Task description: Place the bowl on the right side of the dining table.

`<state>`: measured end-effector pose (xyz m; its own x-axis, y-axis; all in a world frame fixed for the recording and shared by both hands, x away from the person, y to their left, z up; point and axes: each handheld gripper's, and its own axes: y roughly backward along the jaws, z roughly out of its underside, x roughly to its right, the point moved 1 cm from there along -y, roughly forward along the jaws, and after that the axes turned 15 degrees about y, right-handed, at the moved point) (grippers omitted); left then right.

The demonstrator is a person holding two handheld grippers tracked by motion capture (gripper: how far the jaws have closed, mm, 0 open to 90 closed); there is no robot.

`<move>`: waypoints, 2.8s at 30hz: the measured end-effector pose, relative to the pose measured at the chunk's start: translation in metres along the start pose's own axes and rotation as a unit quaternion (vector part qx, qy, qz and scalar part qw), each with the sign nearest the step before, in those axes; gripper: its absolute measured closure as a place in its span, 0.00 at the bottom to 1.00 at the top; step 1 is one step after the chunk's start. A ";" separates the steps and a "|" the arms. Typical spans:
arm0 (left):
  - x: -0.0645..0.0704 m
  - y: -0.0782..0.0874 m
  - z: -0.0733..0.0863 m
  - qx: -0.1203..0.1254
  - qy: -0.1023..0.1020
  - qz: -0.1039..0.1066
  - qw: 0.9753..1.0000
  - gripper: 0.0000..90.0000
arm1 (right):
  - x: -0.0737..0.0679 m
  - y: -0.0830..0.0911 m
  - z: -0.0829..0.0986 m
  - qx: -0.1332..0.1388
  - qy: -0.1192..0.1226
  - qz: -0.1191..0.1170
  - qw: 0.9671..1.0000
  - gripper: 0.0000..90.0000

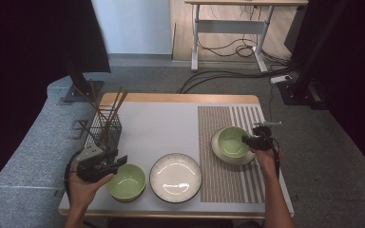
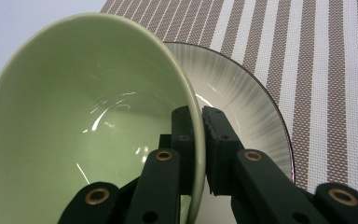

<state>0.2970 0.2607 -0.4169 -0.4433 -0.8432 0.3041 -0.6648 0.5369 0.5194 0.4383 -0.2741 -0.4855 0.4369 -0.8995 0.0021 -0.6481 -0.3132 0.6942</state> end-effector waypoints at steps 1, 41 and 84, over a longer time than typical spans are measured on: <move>0.000 0.000 0.000 0.000 0.000 0.000 1.000 0.56 | 0.000 0.000 0.000 0.001 -0.002 0.000 1.000 0.93; 0.000 -0.003 0.002 -0.006 0.002 -0.003 1.000 0.56 | 0.013 -0.011 0.008 -0.021 -0.047 -0.014 0.999 0.92; -0.006 -0.001 0.000 -0.004 0.004 0.001 1.000 0.55 | -0.030 0.041 0.001 0.098 0.008 -0.023 0.995 0.52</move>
<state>0.3000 0.2651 -0.4186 -0.4395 -0.8425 0.3116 -0.6595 0.5381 0.5249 0.3980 -0.2599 -0.4582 0.4777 -0.8784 -0.0138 -0.7360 -0.4087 0.5397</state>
